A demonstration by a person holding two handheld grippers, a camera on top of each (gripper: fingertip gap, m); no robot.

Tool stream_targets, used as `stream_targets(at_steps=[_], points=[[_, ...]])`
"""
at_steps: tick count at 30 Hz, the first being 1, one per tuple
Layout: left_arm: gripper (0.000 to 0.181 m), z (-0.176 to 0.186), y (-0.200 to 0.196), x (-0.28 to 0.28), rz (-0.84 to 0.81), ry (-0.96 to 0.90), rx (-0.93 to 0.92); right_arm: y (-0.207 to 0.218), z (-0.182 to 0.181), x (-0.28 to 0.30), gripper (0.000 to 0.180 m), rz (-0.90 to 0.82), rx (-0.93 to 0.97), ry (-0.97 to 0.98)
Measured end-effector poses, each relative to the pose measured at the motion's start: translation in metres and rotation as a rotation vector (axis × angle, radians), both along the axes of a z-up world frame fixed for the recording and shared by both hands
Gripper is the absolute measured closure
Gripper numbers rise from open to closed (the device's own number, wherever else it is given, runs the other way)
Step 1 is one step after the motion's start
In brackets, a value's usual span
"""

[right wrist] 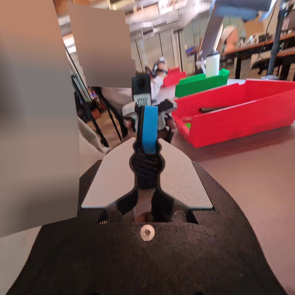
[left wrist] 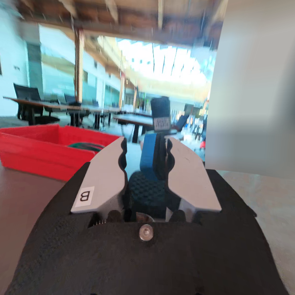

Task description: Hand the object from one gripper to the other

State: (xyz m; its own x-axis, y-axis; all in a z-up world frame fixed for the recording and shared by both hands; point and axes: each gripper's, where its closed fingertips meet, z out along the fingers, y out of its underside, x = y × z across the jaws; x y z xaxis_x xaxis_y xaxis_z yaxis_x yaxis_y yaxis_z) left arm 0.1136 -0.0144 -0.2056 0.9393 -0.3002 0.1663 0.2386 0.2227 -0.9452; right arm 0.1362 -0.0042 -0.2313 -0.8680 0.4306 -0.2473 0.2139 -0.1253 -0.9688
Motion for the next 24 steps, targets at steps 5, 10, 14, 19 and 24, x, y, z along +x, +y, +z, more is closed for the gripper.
stream_targets(at_steps=[5,10,14,19,24], points=[[0.142,-0.012,0.0,0.017,-0.054,0.105,-0.139,-0.001,-0.014,0.008,0.159,0.02,0.148,-0.008],[0.146,-0.016,0.003,0.023,-0.113,0.073,-0.153,-0.002,-0.017,0.01,0.159,0.027,0.181,-0.005],[0.147,-0.021,0.004,0.03,-0.139,0.1,-0.18,-0.003,-0.018,0.012,0.159,0.037,0.193,-0.003],[0.158,-0.012,0.003,0.026,-0.109,0.085,-0.108,-0.003,-0.009,0.011,0.158,0.023,0.145,0.051],[0.159,0.034,-0.016,-0.017,0.042,-0.278,0.308,0.004,0.028,-0.005,0.135,-0.102,-0.164,0.169]])
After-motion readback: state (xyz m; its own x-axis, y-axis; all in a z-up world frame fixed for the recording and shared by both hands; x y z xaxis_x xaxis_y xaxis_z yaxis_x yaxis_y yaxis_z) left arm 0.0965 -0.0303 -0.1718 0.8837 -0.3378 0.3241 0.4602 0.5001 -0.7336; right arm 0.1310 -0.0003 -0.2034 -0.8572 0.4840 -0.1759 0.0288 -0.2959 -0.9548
